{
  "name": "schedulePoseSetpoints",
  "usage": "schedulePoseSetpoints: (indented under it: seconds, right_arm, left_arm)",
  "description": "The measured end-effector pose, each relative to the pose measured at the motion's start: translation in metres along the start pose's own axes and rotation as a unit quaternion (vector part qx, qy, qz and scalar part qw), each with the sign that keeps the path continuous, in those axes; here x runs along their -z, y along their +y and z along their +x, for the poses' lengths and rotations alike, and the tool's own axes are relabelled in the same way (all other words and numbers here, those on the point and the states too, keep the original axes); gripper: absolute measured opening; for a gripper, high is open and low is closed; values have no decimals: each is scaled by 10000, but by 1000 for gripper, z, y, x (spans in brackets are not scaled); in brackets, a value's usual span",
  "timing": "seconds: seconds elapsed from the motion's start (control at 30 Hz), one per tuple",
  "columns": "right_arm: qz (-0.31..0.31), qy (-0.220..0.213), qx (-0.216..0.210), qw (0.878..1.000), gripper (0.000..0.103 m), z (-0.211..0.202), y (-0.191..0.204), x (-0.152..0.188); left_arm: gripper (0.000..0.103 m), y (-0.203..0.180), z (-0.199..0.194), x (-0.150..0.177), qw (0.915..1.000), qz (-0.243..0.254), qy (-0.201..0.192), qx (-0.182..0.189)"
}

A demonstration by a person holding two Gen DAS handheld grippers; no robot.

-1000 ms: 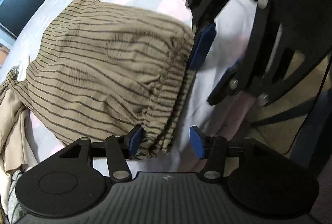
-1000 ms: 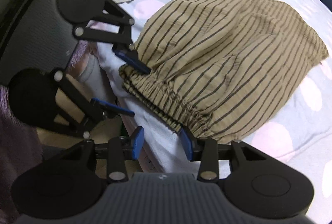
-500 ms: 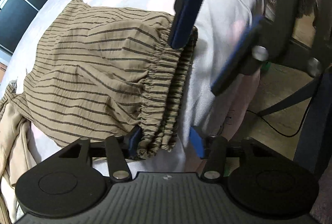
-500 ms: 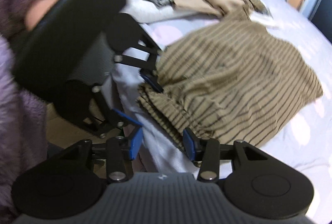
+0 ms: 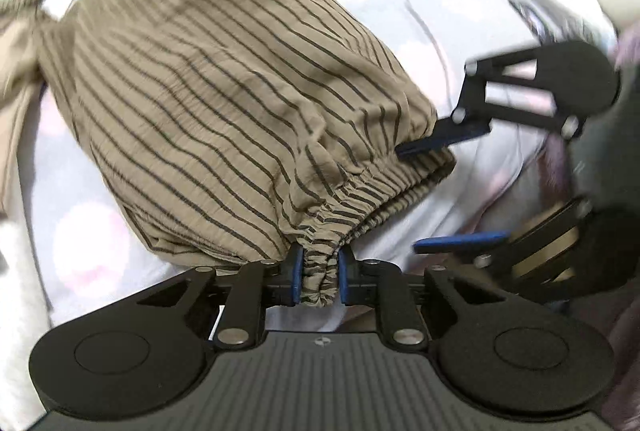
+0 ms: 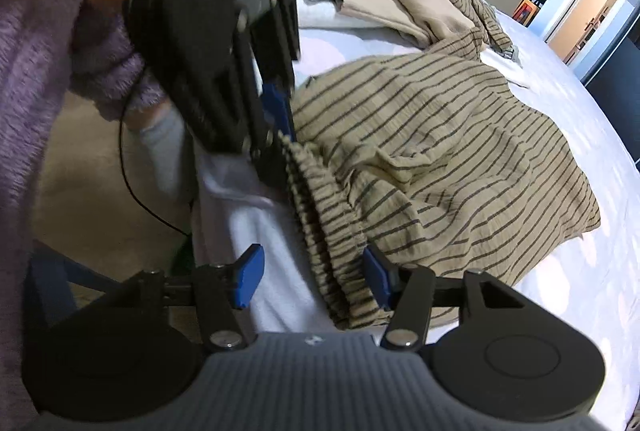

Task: Fold clothes
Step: 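Grasp the gathered elastic cuffs with the right gripper while the left grips them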

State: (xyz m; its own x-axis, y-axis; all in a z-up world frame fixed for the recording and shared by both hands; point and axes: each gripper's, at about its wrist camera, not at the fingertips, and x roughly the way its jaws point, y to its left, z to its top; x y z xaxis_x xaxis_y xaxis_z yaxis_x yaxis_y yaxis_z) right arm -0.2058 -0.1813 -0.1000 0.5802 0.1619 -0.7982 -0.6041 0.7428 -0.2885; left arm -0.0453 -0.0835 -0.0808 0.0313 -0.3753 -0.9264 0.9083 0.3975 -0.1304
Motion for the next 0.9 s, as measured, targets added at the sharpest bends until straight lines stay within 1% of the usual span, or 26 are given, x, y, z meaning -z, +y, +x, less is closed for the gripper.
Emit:
schedulePoseSetpoints:
  seconds: [0.13, 0.2, 0.3, 0.37, 0.4, 0.47, 0.53, 0.6, 0.63, 0.67, 0.7, 0.73, 0.77, 0.83, 0.9]
  right_arm:
    - [-216, 93, 227, 9995, 58, 10, 6, 1]
    - [-402, 118, 341, 9985, 58, 14, 10, 2]
    - [-683, 109, 483, 9964, 56, 16, 17, 4]
    - [-736, 123, 565, 9956, 46, 15, 17, 4]
    - [-767, 139, 646, 9949, 43, 15, 16, 5]
    - [-854, 176, 824, 9928, 31, 16, 15, 7]
    - [-892, 169, 897, 9918, 25, 14, 14, 9]
    - [-818, 151, 937, 9921, 22, 10, 11, 8]
    - [-756, 144, 939, 9926, 21, 7, 8, 7]
    - [-697, 126, 940, 9930, 21, 4, 5, 7]
    - [-614, 125, 934, 9937, 20, 2, 1, 6]
    - [-506, 130, 915, 9944, 20, 1, -3, 6]
    - [-371, 118, 886, 9953, 20, 0, -7, 5]
    - [-96, 88, 826, 9965, 20, -3, -15, 3]
    - [145, 38, 762, 9970, 20, -7, -22, 1]
  left_arm:
    - [14, 14, -3, -3, 9983, -523, 5, 260]
    - [14, 26, -2, -7, 9957, -822, -21, 427]
    - [14, 37, -4, -5, 9920, -1104, -56, 614]
    - [15, 38, -5, -3, 9916, -1120, -79, 640]
    - [15, 38, -5, -3, 9920, -1089, -88, 633]
    - [15, 37, -6, -4, 9929, -1025, -107, 592]
    - [18, 30, -9, -2, 9954, -839, -162, 432]
    - [21, 18, -13, -1, 9983, -456, -299, 194]
    - [23, 10, -17, 1, 9990, -214, -398, 21]
    - [29, 2, -21, 3, 9986, 34, -499, -162]
    - [33, -6, -24, 7, 9968, 316, -611, -403]
    - [43, -16, -26, 11, 9930, 644, -709, -686]
    - [48, -26, -28, 14, 9876, 958, -800, -954]
    - [48, -40, -28, 20, 9774, 1421, -909, -1273]
    - [49, -50, -28, 24, 9677, 1789, -1011, -1462]
